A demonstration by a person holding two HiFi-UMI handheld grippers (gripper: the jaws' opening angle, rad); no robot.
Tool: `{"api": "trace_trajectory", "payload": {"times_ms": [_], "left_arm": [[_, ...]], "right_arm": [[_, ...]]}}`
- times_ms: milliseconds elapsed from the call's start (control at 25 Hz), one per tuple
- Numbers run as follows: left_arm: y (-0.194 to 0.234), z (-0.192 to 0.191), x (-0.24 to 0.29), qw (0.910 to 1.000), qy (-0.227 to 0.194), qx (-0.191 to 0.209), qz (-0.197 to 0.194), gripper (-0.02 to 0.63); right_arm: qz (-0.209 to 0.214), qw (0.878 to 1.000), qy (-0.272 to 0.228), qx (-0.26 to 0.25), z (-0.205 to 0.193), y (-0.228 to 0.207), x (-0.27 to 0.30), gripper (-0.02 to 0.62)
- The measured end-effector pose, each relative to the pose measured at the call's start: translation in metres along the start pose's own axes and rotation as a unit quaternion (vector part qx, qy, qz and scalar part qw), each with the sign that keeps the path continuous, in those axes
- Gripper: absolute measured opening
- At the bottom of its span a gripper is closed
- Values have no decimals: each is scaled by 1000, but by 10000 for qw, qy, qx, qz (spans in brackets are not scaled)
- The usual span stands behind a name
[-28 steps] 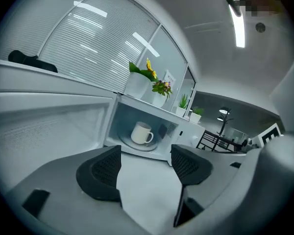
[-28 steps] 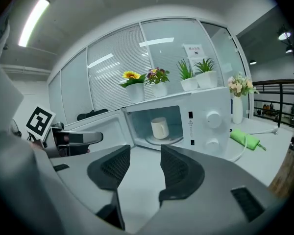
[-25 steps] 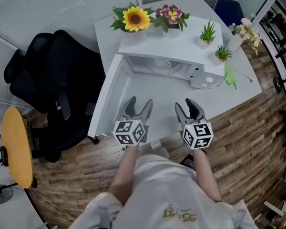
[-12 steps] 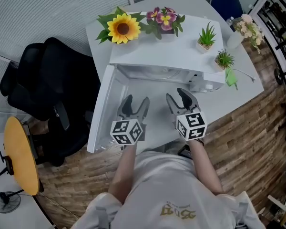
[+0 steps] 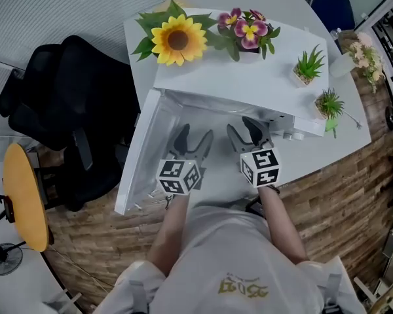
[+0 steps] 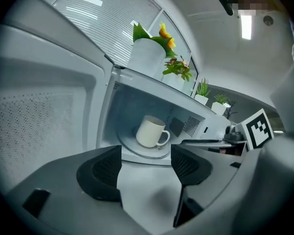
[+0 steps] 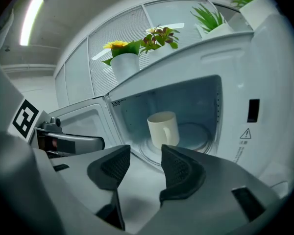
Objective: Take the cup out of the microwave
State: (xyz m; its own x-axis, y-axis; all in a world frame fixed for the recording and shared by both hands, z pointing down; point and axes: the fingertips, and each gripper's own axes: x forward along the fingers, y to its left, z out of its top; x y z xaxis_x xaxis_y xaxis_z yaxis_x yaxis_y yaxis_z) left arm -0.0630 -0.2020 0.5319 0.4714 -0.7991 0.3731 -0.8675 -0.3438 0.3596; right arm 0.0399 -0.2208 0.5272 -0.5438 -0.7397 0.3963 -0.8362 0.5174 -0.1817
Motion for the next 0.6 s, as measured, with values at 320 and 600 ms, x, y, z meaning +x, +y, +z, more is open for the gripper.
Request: {"api": "trace_trajectory", "payload": {"times_ms": [320,600], "left_arm": [[7,-9,13,9998,99,-157,14,313],[9,-13,21,9996,121,-261,41,312]], "right_arm": [[-220,9992,125,-311,-4,-14,22,206],[-328,9984,91,-450,3,-25,41,207]]}}
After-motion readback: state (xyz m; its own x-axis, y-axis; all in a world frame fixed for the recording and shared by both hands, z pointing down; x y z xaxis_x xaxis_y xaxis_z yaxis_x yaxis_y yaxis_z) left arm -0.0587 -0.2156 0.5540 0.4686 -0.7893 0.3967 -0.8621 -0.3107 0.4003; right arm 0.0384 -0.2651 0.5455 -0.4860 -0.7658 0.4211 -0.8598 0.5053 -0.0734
